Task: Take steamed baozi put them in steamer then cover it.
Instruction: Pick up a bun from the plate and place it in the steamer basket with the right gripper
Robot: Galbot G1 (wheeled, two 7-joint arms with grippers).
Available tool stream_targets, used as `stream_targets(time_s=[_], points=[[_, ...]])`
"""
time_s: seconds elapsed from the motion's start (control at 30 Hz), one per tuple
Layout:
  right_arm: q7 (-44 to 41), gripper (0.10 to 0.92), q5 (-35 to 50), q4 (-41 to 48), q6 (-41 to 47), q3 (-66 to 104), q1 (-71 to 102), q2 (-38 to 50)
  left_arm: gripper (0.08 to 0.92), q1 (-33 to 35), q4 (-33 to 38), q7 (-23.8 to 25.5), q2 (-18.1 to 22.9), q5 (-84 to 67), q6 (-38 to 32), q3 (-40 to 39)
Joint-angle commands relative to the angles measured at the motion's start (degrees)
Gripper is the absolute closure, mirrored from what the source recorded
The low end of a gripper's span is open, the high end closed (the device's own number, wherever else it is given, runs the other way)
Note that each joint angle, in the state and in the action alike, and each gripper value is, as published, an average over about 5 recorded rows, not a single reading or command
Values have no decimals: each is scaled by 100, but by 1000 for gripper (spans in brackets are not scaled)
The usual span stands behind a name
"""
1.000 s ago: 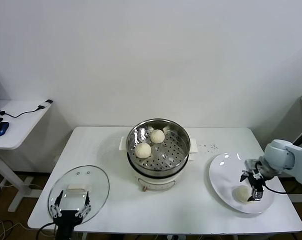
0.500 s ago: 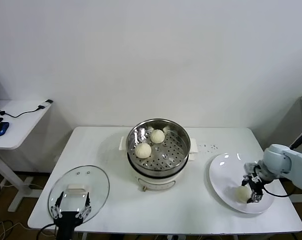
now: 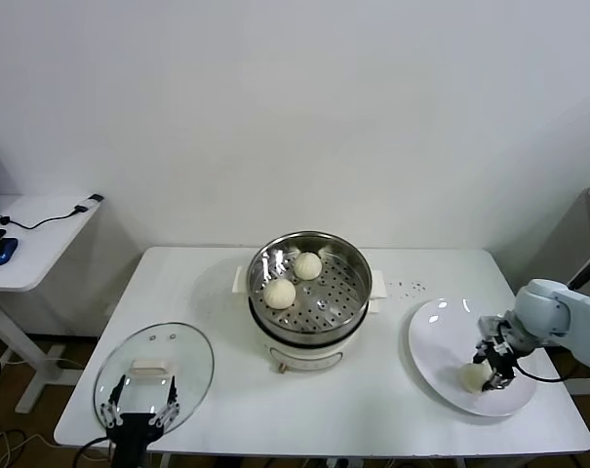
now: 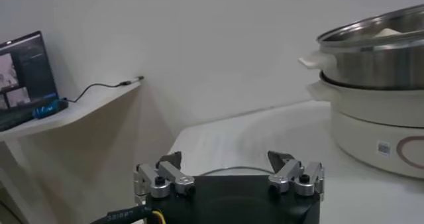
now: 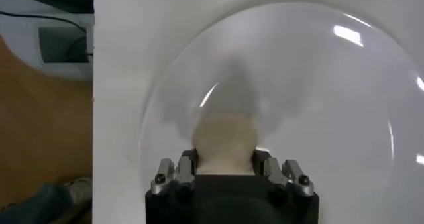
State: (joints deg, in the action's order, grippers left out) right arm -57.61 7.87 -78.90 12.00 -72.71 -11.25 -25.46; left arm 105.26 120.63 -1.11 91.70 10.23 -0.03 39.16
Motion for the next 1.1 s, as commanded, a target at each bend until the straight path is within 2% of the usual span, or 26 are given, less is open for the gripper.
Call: stream_targets(time_s=[0.03,0.23,0.4,0.8,1.1], points=[[-214,469,82,40,-992,-1175,-2067,-470,177,27,4,-4,-19,-5,-8,-14],[-341,466,122,183,-2678,-2585,-4268,-1713,177,50,23,-5,-15,-7,-23,-20],[-308,465,-15,163,-3654,-2479,-4880,-2622,177,42,28,-1,-21,-9,-24,-19],[-344,457,-238,180,-3918,-1410,-3864,-4355,177,-29,6,16,-28,55,-16,-125],[-291,457,-555,268,-3945,-1372,-2959,-4955,177,-110,-84,13,-48,25,1,-68]])
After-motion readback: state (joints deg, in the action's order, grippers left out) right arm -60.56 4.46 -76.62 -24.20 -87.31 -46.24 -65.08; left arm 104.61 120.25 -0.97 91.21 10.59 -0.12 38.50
